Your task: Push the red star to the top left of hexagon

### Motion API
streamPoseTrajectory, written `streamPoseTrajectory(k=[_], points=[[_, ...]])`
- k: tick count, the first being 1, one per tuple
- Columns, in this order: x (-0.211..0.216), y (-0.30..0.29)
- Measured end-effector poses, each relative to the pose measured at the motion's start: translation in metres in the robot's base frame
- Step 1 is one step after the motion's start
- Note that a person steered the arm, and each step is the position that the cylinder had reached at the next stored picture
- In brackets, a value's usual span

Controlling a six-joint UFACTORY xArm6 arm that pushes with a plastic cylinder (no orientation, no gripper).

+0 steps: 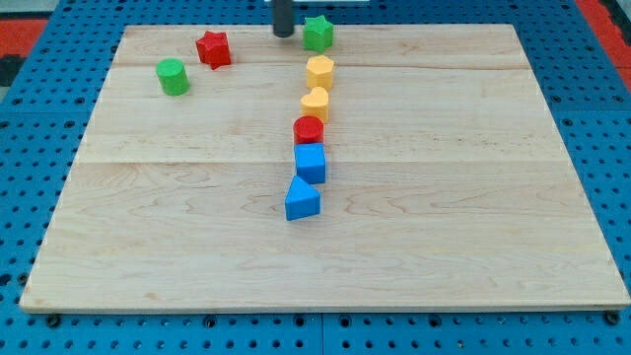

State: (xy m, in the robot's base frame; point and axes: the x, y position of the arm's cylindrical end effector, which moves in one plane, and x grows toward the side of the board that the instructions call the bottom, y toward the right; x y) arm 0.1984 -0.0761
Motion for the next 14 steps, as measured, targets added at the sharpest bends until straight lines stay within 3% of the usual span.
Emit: streamPoseTrajectory(k=[1, 2, 4, 6, 8, 9, 10, 14], points=[[0.000, -0.090], [0.003, -0.138], [0.048, -0.073], [0.058, -0.064], [0.058, 0.022], [0.060, -0.027], [0.087, -0.011], [0.073, 0.042]])
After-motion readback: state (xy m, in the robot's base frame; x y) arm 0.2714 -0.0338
